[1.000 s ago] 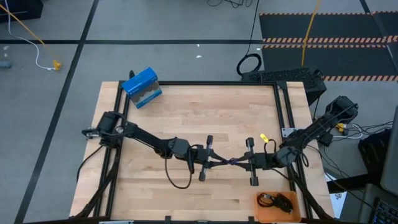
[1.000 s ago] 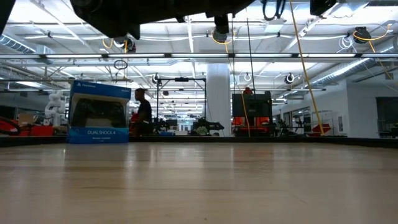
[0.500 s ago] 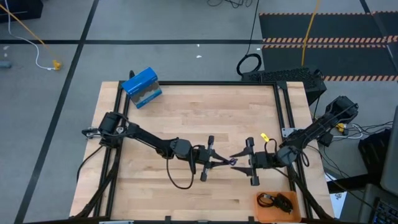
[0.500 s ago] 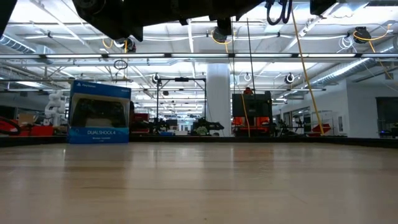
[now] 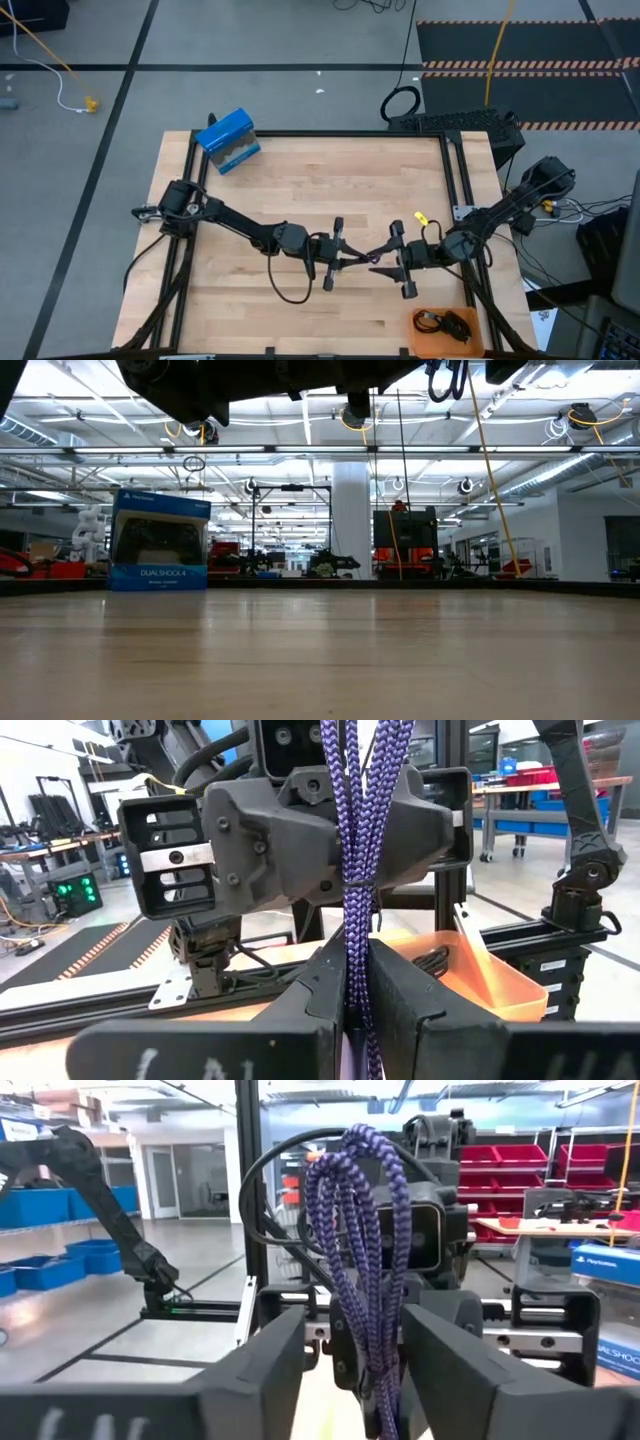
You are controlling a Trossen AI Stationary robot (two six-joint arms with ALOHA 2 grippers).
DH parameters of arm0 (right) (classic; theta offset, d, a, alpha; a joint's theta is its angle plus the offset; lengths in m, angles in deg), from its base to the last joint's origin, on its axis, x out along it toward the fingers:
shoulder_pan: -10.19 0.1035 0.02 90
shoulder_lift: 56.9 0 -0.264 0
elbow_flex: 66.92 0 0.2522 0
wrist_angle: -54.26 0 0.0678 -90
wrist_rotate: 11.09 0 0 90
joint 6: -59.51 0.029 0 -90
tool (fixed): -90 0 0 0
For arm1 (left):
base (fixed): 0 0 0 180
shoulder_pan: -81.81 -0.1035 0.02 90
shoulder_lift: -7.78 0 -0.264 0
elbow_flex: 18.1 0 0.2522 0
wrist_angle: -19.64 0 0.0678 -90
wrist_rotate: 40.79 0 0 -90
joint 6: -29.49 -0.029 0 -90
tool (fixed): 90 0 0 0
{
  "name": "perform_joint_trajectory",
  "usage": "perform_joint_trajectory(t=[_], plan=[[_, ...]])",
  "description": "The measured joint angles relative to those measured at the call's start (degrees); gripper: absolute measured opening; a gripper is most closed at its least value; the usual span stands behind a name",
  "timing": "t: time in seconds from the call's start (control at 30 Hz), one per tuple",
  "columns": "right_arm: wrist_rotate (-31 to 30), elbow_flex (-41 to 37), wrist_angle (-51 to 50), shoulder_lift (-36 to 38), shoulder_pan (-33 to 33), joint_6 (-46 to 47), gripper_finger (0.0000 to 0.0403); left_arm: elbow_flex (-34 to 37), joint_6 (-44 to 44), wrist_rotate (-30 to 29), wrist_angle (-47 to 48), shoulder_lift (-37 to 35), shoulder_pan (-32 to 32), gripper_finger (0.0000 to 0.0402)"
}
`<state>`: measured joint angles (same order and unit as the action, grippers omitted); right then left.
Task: Pick and place USB-C Cables
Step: Put the violet charger cable into the orange bin
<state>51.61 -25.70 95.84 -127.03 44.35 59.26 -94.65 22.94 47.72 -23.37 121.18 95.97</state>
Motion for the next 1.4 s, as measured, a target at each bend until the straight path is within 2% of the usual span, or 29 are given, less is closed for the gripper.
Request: perform_joint_trajectory(t=[0.4, 0.5, 0.6, 0.7, 0.83, 0.93, 1.07, 1.17, 1.4], plan=[[0.2, 0.0, 1.09, -0.41, -0.09, -0.23, 0.0024, 0.0, 1.3, 0.18, -0.02, 0.0, 0.07, 0.0035], [0.16, 0.0, 1.05, -0.41, -0.09, -0.42, 0.0008, 0.0, 2.76, -0.01, -0.02, 0.0, 0.09, 0.0042], [0.14, 0.0, 1.0, -0.41, -0.09, -0.02, 0.0017, 0.01, 3.85, -1.0, 0.12, 0.0, 0.1, 0.0073], [0.19, 0.0, 0.96, -0.41, 0.09, 1.31, 0.0019, 0.02, 6.84, -1.64, 0.94, -0.34, 0.31, 0.0121], [0.33, 0.04, -0.58, 0.56, 1.08, 2.85, 0.0009, 0.09, 8.03, -1.89, 7.06, -3.88, 0.9, 0.0184], [0.49, 0.07, -4.5, 1.66, 1.85, 6.37, 0.0005, 0.08, 9.21, -1.97, 15.08, -7.66, 1.56, 0.0211], [0.31, 3.41, -14.55, 2.62, 4.32, 11.32, 0.0006, 0.05, 12.13, -1.95, 26.68, -12.81, 2.46, 0.0222], [-0.4, 10.24, -29.25, 2.34, 6.44, 14.94, 0.0005, 0.04, 13.32, -1.9, 34.22, -15.92, 3.21, 0.0223], [-2.47, 30.71, -64.69, 0.84, 9.52, 27.69, 0.0006, 0.04, 13.82, -1.67, 38.96, -18.07, 4.84, 0.0223]])
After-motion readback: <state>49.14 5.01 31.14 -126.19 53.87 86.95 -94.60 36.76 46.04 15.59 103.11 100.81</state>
